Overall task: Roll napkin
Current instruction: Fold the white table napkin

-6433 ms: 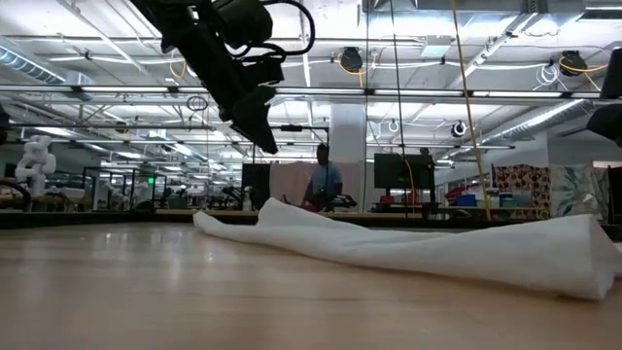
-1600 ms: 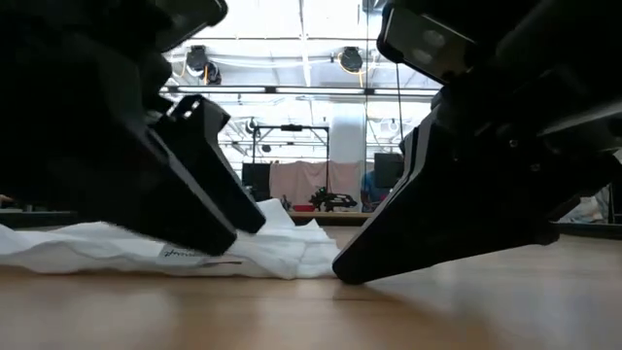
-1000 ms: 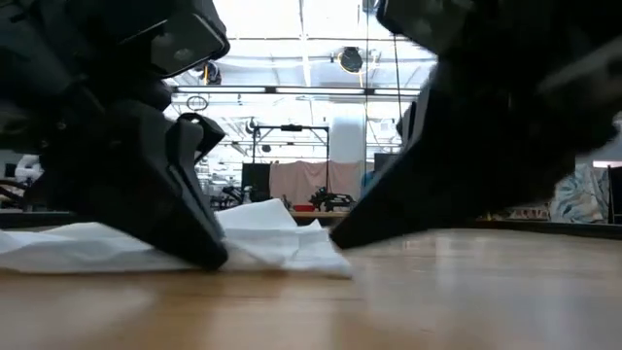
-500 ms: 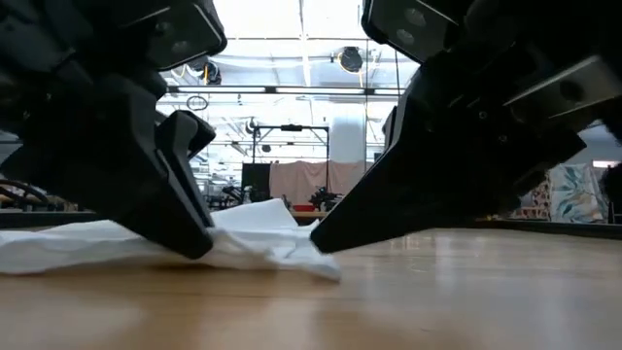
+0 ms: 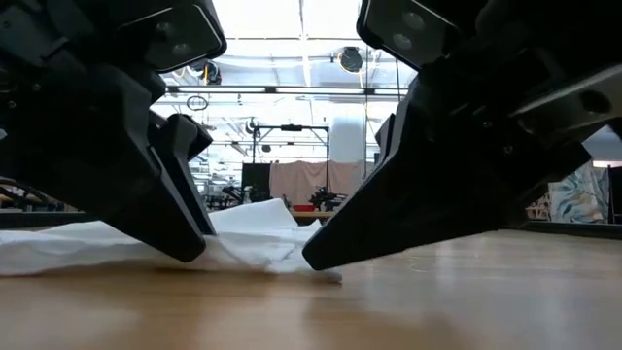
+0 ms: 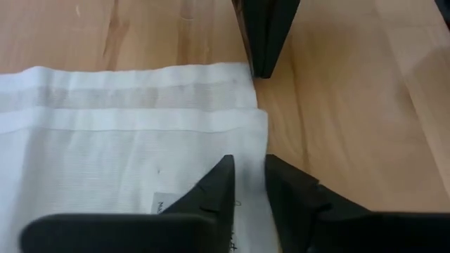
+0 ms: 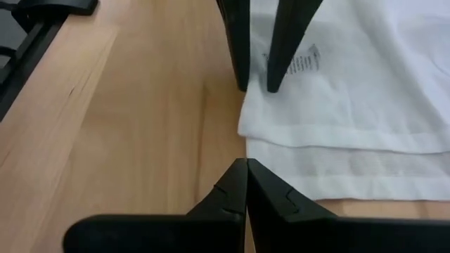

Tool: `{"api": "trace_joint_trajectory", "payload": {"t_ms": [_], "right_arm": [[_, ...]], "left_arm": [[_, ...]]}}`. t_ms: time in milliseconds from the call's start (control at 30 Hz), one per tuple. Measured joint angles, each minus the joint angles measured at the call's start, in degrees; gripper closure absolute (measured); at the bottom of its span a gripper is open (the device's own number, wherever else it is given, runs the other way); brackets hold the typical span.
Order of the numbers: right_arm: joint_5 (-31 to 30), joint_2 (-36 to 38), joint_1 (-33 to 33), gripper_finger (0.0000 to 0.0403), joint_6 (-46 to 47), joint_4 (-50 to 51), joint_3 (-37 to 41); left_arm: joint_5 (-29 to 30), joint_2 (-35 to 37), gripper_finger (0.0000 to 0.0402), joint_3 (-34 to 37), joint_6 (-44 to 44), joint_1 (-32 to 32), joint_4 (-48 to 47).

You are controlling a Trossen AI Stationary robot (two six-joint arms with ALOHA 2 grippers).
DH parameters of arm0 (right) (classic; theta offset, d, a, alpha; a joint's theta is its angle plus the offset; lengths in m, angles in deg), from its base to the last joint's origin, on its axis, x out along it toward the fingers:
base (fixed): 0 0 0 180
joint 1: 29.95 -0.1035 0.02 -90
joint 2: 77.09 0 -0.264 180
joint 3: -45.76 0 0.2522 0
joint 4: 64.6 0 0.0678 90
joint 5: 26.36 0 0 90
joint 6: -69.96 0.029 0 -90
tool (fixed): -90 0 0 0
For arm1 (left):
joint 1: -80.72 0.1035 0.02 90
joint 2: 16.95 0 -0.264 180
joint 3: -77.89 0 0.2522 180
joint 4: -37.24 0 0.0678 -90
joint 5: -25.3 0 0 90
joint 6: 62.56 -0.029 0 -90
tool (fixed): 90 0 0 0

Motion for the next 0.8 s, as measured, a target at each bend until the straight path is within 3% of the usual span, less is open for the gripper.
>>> {"api": "trace_joint_trajectory", "payload": {"t_ms": [200,567,800], "right_arm": [[1.25,0.0,0.41,0.0403,0.42,0.23,-0.01],[1.25,0.0,0.46,0.0403,1.03,1.06,-0.01],[1.23,0.0,0.46,0.0403,1.05,1.12,-0.01]], "left_arm": [[-1.02,0.0,0.0293,0.0,-0.01,0.0,0.73],[-1.4,0.02,0.0388,0.0,-0.91,0.0,-0.72],[1.9,0.71,0.0398,0.0,-3.31,-0.17,-0.35]]}}
